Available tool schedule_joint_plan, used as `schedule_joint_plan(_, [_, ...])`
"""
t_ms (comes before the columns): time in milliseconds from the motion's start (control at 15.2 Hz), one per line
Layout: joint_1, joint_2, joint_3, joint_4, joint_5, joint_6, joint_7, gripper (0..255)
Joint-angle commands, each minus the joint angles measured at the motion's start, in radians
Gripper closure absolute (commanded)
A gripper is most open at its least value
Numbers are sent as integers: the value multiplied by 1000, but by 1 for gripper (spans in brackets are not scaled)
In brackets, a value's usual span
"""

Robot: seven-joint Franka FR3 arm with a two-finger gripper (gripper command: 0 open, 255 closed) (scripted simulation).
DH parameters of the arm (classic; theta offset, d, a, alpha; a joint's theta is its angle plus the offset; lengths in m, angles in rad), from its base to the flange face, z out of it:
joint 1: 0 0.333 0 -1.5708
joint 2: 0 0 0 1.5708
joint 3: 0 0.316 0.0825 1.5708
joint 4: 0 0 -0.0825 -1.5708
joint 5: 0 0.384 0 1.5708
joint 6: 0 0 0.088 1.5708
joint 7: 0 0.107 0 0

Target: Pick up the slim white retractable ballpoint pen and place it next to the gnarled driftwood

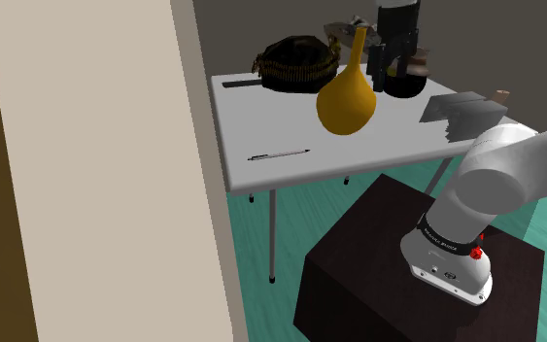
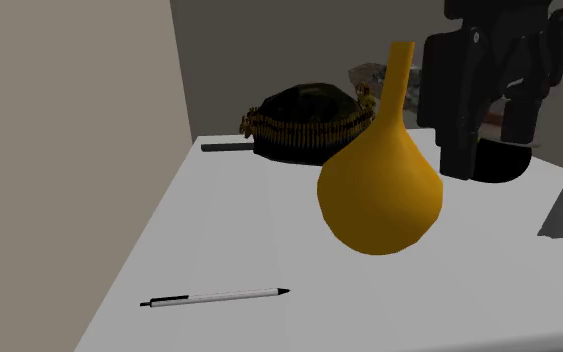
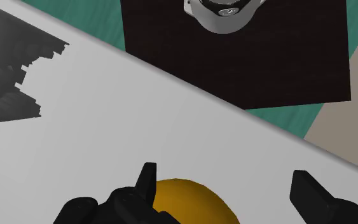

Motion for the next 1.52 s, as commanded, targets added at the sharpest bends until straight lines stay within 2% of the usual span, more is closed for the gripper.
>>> schedule_joint_plan(0, [0,0,0,0,0,0,0,0])
schedule_joint_plan(858, [221,237,52,-113,-95,496,-363,0])
schedule_joint_plan(1386, [334,383,104,-169,-167,793,-546,0])
schedule_joint_plan(1452, [339,390,107,-171,-171,807,-554,0])
